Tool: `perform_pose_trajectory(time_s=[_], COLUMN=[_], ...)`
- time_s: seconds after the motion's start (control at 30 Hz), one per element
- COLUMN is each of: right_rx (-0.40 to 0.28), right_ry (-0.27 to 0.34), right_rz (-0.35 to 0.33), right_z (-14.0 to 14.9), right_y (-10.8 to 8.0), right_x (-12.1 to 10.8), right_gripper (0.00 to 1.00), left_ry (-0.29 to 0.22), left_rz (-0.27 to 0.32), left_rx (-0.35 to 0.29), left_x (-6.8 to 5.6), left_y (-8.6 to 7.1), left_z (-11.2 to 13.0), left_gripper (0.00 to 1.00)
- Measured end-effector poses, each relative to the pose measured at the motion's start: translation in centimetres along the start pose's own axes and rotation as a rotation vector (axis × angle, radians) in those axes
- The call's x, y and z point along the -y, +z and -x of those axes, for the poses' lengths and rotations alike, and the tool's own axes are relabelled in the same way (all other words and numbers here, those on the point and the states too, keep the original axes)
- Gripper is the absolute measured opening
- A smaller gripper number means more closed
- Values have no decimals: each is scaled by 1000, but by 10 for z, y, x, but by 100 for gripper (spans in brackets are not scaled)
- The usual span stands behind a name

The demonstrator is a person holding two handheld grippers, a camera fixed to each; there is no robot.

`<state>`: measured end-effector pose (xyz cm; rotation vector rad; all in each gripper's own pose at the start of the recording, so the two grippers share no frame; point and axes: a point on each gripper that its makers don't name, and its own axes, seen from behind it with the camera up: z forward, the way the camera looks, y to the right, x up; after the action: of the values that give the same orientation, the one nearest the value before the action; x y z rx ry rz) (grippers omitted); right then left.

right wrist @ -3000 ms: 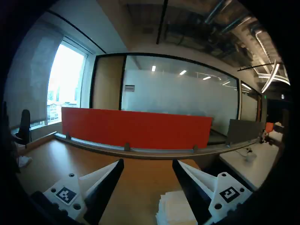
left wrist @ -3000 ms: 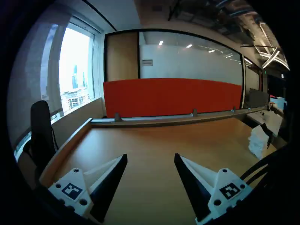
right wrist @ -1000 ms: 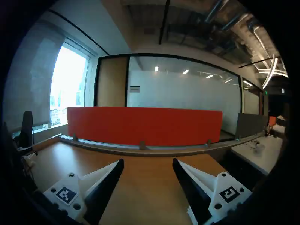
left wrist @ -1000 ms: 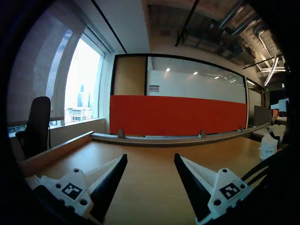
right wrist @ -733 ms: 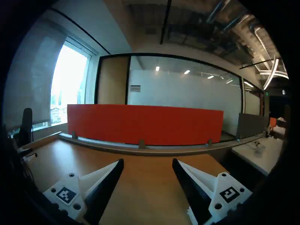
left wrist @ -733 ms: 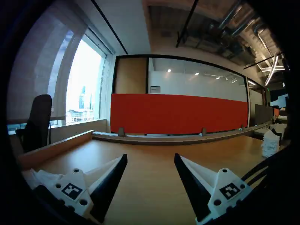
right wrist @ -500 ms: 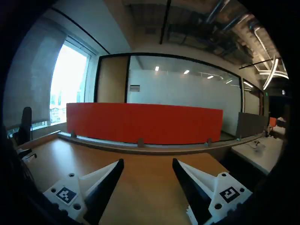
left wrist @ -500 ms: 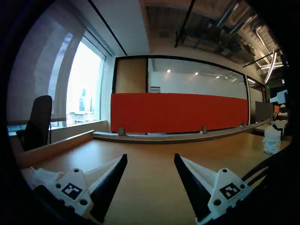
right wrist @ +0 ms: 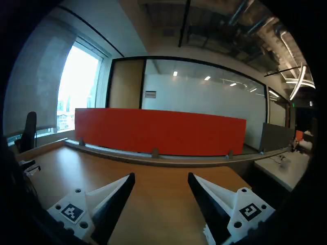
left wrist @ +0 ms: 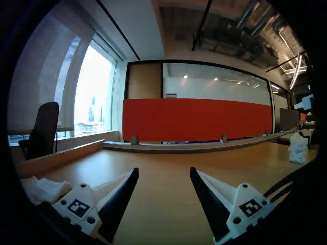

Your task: Fold towel

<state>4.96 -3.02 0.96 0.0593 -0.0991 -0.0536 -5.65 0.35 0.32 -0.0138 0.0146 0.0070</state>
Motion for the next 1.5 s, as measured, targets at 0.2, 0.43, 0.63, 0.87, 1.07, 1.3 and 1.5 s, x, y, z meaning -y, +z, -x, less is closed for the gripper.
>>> perform_pose_trajectory(time_s=[0.2, 0.43, 0.63, 0.87, 1.07, 1.3, 1.5], right_rx=[0, 2, 1, -4, -34, -72, -68], right_ry=[-2, 0, -3, -3, -12, 25, 43], right_rz=[-4, -7, -3, -3, 30, 33, 45], right_z=[1, 2, 0, -4, -7, 1, 33], right_y=[0, -1, -3, 0, 5, 10, 12], right_x=[-3, -5, -10, -15, -28, -36, -40], right_gripper=[100, 100, 100, 100, 100, 100, 100], left_ry=[6, 8, 8, 10, 9, 10, 9], left_rz=[-1, -15, -16, -16, -16, -16, -17], left_rx=[8, 19, 21, 22, 23, 22, 22], left_x=[1, 6, 6, 6, 6, 5, 4], left_y=[0, 2, 1, 2, 1, 2, 2], left_z=[2, 4, 5, 5, 6, 7, 7], left_gripper=[92, 92, 92, 96, 96, 96, 97])
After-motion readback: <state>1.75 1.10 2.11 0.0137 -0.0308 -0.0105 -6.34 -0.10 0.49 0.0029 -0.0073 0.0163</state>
